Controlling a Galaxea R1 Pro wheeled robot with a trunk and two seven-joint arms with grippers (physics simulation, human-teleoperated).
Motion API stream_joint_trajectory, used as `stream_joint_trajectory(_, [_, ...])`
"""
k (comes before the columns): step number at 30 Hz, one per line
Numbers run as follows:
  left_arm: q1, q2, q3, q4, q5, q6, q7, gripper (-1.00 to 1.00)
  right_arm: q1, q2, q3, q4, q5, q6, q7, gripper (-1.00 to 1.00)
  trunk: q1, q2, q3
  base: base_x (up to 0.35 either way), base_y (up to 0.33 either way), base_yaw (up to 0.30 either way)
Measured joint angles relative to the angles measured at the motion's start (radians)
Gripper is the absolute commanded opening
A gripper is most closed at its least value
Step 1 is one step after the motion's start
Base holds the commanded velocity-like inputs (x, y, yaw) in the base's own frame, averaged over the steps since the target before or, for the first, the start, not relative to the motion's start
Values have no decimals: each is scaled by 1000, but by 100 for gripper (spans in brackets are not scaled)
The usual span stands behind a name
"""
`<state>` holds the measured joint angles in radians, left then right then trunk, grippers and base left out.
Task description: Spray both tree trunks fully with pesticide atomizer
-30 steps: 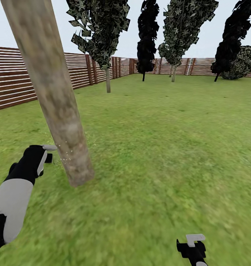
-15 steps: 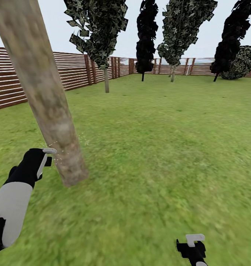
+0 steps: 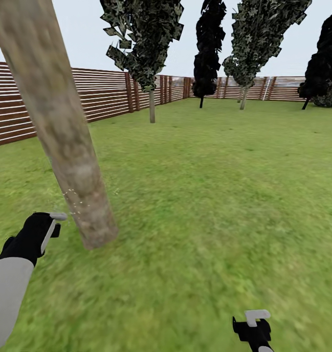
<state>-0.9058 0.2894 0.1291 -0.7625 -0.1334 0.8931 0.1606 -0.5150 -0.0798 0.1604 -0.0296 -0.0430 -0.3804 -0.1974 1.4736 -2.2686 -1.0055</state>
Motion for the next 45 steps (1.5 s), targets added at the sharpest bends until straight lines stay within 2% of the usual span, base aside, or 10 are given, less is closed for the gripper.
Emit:
stream_joint_trajectory(5, [66, -2, 4, -2, 6, -8, -6, -100, 0, -1, 0, 0, 1, 0, 0, 100, 0, 0, 0, 232, -192, 0])
stream_joint_trajectory(8, [122, -10, 11, -1, 0, -126, -6, -100, 0, 0, 1, 0, 1, 1, -1, 100, 0, 0, 0, 241, -184, 0])
stream_joint_trajectory(9, [135, -9, 23, -1, 1, -136, -6, -100, 0, 0, 1, 0, 1, 1, -1, 100, 0, 0, 0, 240, -186, 0])
stream_joint_trajectory(12, [163, -4, 110, -3, 1, -148, -28, -100, 0, 0, 2, 1, 2, 0, 0, 100, 0, 0, 0, 153, -226, 0])
stream_joint_trajectory(15, [186, -9, 114, -16, 6, -151, -108, -100, 0, 0, 2, 0, 3, 0, 0, 100, 0, 0, 0, 18, -271, 48])
stream_joint_trajectory(27, [194, -12, 120, -2, -15, -156, -107, -100, 0, 2, 2, 0, 1, 0, 0, 100, 0, 0, 0, 102, -272, 201])
stream_joint_trajectory(29, [194, -10, 121, 0, -16, -156, -43, -100, 0, 2, 2, 0, 1, 0, 0, 100, 0, 0, 0, 157, -263, 2])
stream_joint_trajectory(32, [194, -13, 120, 0, -4, -156, -10, -100, 0, 1, 2, 0, 1, 0, 1, 100, 0, 0, 0, 163, -260, 0])
stream_joint_trajectory(40, [195, -8, 123, 0, -8, -156, -6, -100, 0, 1, 2, 0, 1, 0, 2, 100, 0, 0, 0, 171, -253, 68])
stream_joint_trajectory(45, [195, -7, 147, 0, -5, -157, -6, -100, 0, 2, 1, 0, 1, 0, 2, 100, 0, 0, 0, 173, -251, 272])
